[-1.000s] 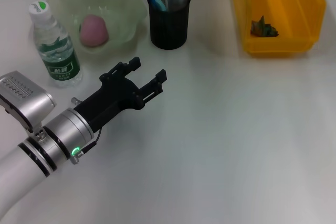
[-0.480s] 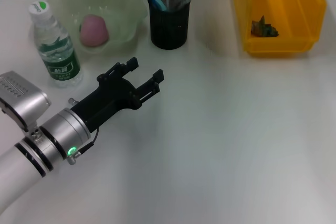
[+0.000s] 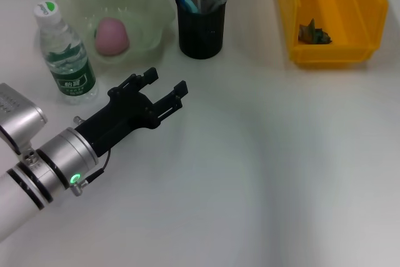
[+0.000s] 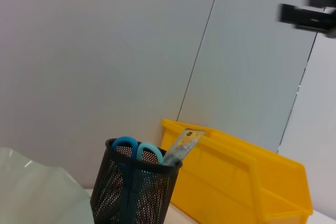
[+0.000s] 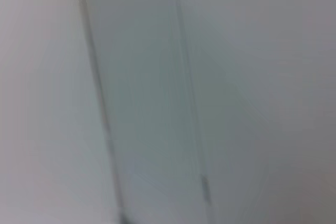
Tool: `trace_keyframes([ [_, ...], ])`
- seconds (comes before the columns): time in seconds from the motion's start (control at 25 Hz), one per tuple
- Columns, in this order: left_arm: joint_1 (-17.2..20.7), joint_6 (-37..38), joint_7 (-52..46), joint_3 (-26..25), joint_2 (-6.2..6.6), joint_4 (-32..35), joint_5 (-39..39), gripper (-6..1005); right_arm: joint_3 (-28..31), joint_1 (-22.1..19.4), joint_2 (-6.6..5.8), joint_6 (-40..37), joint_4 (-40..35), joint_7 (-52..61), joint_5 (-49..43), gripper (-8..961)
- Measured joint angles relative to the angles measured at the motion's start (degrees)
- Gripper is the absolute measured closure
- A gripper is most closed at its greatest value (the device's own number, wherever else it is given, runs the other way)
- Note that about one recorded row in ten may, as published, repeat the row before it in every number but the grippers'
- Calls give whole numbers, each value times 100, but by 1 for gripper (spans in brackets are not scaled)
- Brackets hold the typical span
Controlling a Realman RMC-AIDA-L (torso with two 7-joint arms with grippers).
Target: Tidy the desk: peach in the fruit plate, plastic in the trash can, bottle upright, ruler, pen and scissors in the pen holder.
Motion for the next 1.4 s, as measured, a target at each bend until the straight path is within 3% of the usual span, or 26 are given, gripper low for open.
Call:
trace_keyframes([
  [0.16,-12,124,-313,2,0,232,241,224,494,-478,-53,-1493,621,-285,480,220],
  [0.36,-26,286,-344,2,0,321,427,224,498,-711,-144,-2024,1143,-687,393,164],
  [0.4,-32,375,-345,2,0,365,524,224,504,-801,-220,-2169,1674,-1092,204,153],
  [0.48,-47,807,-421,2,8,628,982,224,506,-824,-253,-2202,1935,-1316,95,130],
  [0.52,-62,962,-548,2,8,770,1180,224,504,-837,-300,-2199,2493,-1890,-97,119],
  [0.6,-62,962,-548,2,8,770,1180,224,503,-839,-307,-2184,2804,-2244,-188,121],
  [0.68,-209,1286,-1280,8,27,1342,1918,224,482,-862,-272,-2110,3552,-3470,-387,123],
  [0.8,-270,1395,-1420,11,33,1519,2204,223,468,-826,-233,-2045,3788,-3955,-659,124],
  [1.08,-301,1748,-1534,168,45,1989,2609,223,450,-705,-43,-1716,3806,-4061,-1146,125],
  [1.4,-241,1832,-1557,369,52,2095,2614,226,442,-602,-15,-1676,3835,-4069,-1153,124],
])
